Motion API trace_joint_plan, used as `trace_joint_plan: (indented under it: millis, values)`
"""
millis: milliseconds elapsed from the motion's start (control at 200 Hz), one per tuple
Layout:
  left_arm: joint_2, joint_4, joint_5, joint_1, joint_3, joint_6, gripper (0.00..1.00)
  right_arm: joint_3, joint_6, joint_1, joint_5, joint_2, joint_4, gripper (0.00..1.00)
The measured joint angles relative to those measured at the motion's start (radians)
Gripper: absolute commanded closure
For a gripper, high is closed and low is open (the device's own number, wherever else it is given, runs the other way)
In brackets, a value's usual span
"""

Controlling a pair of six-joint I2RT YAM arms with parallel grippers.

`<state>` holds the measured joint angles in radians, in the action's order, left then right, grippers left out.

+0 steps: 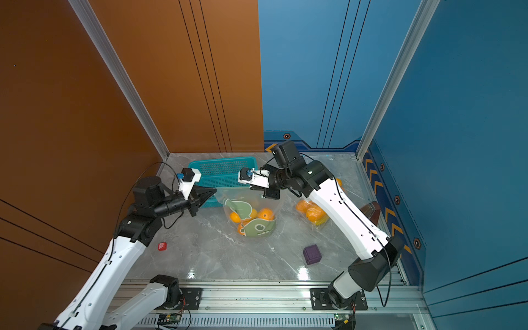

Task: Place the mango in a zip-top bag and seal the zipper
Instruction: Zip the zipper on the zipper food storage bag.

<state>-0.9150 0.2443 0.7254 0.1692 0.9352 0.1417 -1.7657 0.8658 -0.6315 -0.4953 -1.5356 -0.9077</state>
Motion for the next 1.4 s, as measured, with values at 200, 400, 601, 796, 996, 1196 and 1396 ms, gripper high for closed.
trace_joint_plan:
  millis: [200, 400, 601, 796, 996, 1196, 1396]
  values:
    - [0.0, 0.0, -0.031, 0.0, 0.0, -0.011, 1.0, 0.09, -0.011, 0.075, -0.002, 0.083, -0.001, 1.0]
    - [-0.007, 0.0, -0.045, 0.0, 0.0, -0.019, 1.0, 0.164, -0.033, 0.135, -0.006, 0.157, 0.0, 1.0]
    - [-0.014, 0.0, -0.053, 0.0, 0.0, -0.029, 1.0, 0.227, -0.053, 0.189, -0.009, 0.212, 0.002, 1.0]
    - [-0.023, 0.0, -0.053, 0.0, 0.0, -0.034, 1.0, 0.261, -0.071, 0.246, -0.013, 0.251, 0.002, 1.0]
    - [-0.042, -0.002, -0.052, 0.002, 0.0, -0.038, 1.0, 0.283, -0.086, 0.265, -0.024, 0.272, 0.004, 1.0]
    - [-0.055, -0.004, -0.052, 0.018, 0.004, -0.039, 1.0, 0.29, -0.101, 0.272, -0.025, 0.275, 0.011, 1.0]
    - [-0.075, -0.008, -0.068, 0.094, 0.024, -0.072, 1.0, 0.309, -0.137, 0.278, -0.012, 0.307, 0.014, 1.0]
